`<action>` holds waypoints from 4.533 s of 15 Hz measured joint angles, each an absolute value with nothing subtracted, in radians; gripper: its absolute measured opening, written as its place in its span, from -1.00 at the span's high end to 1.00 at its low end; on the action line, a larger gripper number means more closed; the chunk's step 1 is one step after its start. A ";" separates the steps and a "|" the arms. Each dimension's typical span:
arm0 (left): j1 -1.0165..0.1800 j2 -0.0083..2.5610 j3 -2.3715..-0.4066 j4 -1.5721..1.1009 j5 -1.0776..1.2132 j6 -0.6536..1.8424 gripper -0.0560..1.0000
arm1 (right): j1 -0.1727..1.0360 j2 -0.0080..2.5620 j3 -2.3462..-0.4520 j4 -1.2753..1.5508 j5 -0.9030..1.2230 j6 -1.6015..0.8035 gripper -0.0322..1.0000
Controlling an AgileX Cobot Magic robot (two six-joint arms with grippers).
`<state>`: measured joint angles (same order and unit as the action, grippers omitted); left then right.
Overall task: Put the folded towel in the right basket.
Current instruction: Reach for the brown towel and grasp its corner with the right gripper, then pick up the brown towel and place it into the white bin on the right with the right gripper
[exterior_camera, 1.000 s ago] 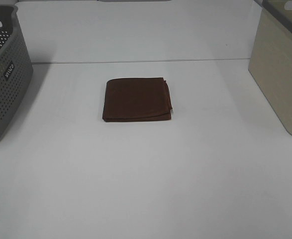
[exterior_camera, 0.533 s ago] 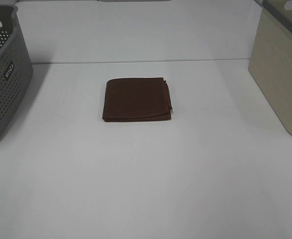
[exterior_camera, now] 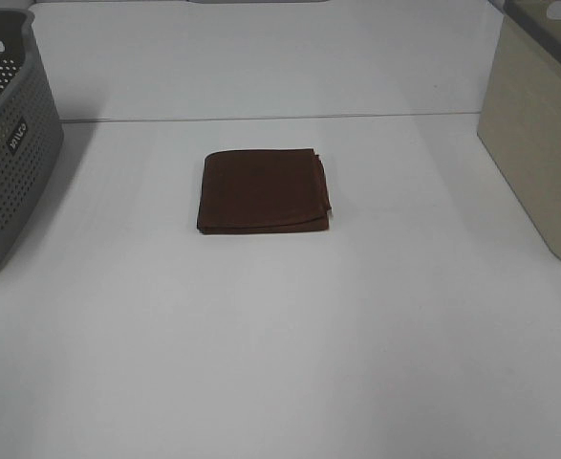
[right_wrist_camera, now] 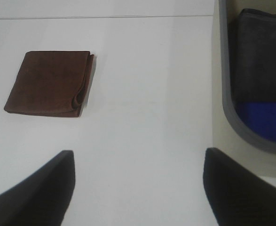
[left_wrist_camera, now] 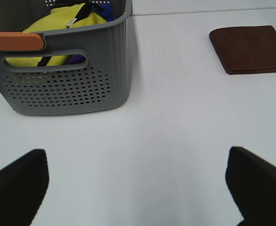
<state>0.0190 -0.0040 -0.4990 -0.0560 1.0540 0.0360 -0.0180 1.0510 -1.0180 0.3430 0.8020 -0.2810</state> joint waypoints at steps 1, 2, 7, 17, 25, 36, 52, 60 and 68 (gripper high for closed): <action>0.019 -0.004 -0.499 -0.056 1.054 0.036 -0.94 | -0.018 1.224 -1.151 0.386 0.827 -0.329 -0.46; 0.019 -0.004 -0.499 -0.056 1.054 0.036 -0.94 | -0.018 1.312 -1.227 0.410 0.854 -0.339 -0.46; 0.019 -0.004 -0.499 -0.056 1.054 0.036 -0.94 | 0.150 1.638 -1.525 0.429 0.889 -0.365 -0.46; 0.019 -0.004 -0.499 -0.056 1.054 0.036 -0.94 | 0.280 2.230 -1.942 0.511 1.075 -0.251 -0.46; 0.019 -0.004 -0.499 -0.056 1.054 0.036 -0.94 | 0.211 2.603 -2.188 0.645 1.174 -0.200 -0.46; 0.019 -0.004 -0.499 -0.056 1.054 0.036 -0.94 | 0.268 2.652 -2.197 0.720 1.092 -0.219 0.79; 0.019 -0.004 -0.499 -0.056 1.054 0.036 -0.94 | 0.243 2.048 -2.197 0.268 1.161 -0.162 0.79; 0.019 -0.004 -0.499 -0.056 1.054 0.036 -0.94 | -0.125 1.867 -2.197 0.243 1.221 -0.121 0.79; 0.019 -0.004 -0.499 -0.056 1.054 0.036 -0.94 | -0.229 1.981 -2.127 0.194 1.223 -0.118 0.79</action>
<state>0.0190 -0.0040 -0.4990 -0.0560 1.0540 0.0360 -0.2290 1.9810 -2.1270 0.1940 1.2230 -0.1180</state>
